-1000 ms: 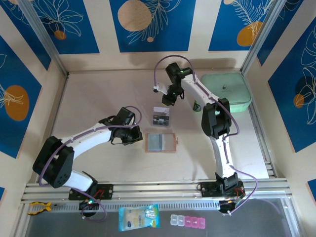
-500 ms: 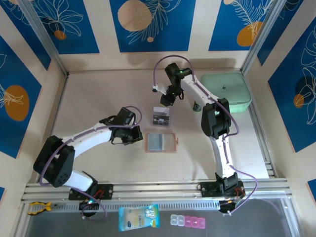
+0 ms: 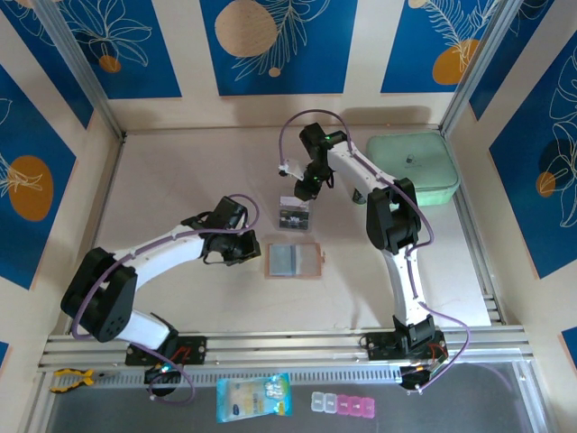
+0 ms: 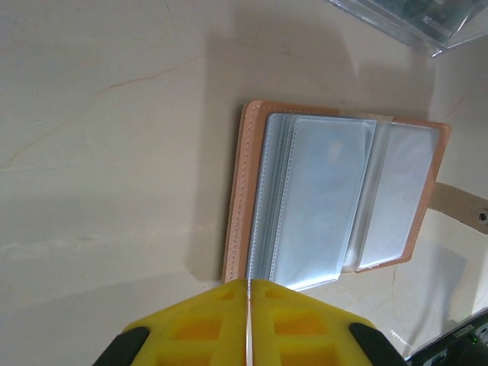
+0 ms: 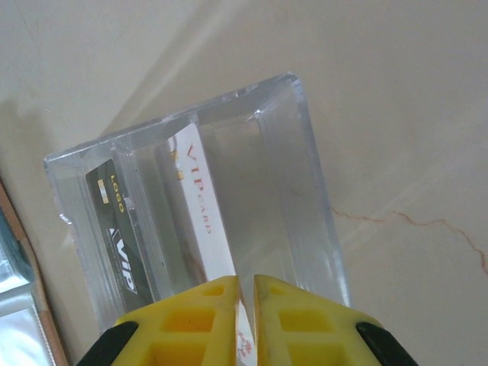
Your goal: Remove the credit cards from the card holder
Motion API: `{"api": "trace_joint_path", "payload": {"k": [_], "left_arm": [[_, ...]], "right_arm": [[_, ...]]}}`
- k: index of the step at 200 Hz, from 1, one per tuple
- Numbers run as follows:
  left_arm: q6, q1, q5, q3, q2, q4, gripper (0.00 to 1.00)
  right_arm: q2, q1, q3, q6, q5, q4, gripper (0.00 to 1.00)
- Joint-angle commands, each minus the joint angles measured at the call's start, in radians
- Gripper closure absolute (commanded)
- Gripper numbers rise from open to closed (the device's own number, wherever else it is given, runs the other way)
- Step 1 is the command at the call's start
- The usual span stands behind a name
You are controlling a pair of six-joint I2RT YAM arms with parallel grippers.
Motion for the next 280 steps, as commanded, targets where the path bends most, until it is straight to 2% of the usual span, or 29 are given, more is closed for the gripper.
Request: {"api": "trace_joint_path", "payload": {"k": [1,46,76,100,130,169,204,224,280], "left_arm": [[-0.003,0.012,0.025,-0.009,0.009,0.01,0.89],[-0.002,0.01,0.037,0.003,0.029,0.025,0.89],[0.004,0.007,0.048,0.017,0.057,0.037,0.89],[0.008,0.005,0.062,0.035,0.084,0.048,0.9],[0.011,-0.005,0.082,0.057,0.12,0.067,0.9],[0.016,-0.021,0.099,0.08,0.16,0.078,0.91],[0.02,-0.035,0.112,0.089,0.197,0.09,0.93],[0.024,-0.042,0.096,0.093,0.213,0.076,0.94],[0.025,-0.052,0.071,0.084,0.248,0.064,0.95]], "right_arm": [[-0.022,0.005,-0.008,0.008,-0.006,0.011,0.86],[-0.116,0.013,-0.065,0.058,-0.027,0.038,0.85],[-0.215,0.024,-0.162,0.177,-0.058,0.104,0.84],[-0.289,0.036,-0.246,0.356,-0.088,0.172,0.84],[-0.387,0.054,-0.386,0.657,-0.109,0.281,0.85],[-0.54,0.068,-0.643,1.029,-0.183,0.453,0.89],[-0.613,0.076,-0.805,1.271,-0.262,0.539,0.89],[-0.617,0.082,-0.837,1.335,-0.278,0.506,0.86],[-0.599,0.135,-0.932,1.39,-0.318,0.568,0.76]]}}
